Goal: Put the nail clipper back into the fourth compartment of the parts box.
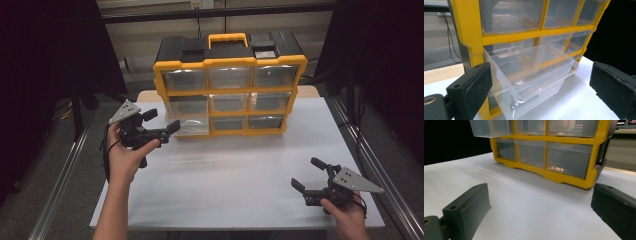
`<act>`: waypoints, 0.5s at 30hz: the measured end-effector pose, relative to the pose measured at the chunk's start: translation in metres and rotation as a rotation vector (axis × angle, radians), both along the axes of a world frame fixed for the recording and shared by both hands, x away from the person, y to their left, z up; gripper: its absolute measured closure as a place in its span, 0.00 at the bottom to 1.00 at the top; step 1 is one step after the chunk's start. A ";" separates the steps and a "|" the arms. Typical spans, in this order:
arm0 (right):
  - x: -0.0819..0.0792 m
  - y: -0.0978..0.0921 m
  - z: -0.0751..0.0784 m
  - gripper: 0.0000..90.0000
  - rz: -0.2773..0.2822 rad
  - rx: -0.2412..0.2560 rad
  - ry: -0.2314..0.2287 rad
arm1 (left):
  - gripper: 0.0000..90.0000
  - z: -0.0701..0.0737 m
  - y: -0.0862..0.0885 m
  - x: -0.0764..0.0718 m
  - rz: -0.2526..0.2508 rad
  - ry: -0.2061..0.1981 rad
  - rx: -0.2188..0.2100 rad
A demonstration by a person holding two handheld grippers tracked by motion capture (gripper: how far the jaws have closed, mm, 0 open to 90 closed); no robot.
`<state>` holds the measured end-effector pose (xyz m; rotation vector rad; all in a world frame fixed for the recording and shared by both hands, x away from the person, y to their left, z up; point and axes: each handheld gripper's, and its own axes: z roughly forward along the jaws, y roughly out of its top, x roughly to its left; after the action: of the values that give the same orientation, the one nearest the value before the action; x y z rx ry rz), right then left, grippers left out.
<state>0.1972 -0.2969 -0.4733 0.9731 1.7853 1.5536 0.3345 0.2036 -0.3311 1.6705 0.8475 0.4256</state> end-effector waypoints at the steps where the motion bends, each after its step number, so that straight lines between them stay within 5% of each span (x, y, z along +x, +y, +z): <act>1: 0.000 0.000 0.000 0.02 -0.005 0.006 0.003 | 0.05 -0.001 0.000 0.000 -0.004 -0.003 -0.004; 15: 0.000 0.001 0.000 0.02 -0.004 0.003 0.004 | 0.05 -0.014 0.009 -0.013 0.001 -0.020 -0.019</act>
<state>0.1969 -0.2960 -0.4731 0.9815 1.7827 1.5532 0.3217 0.2128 -0.3454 1.6459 0.8351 0.4336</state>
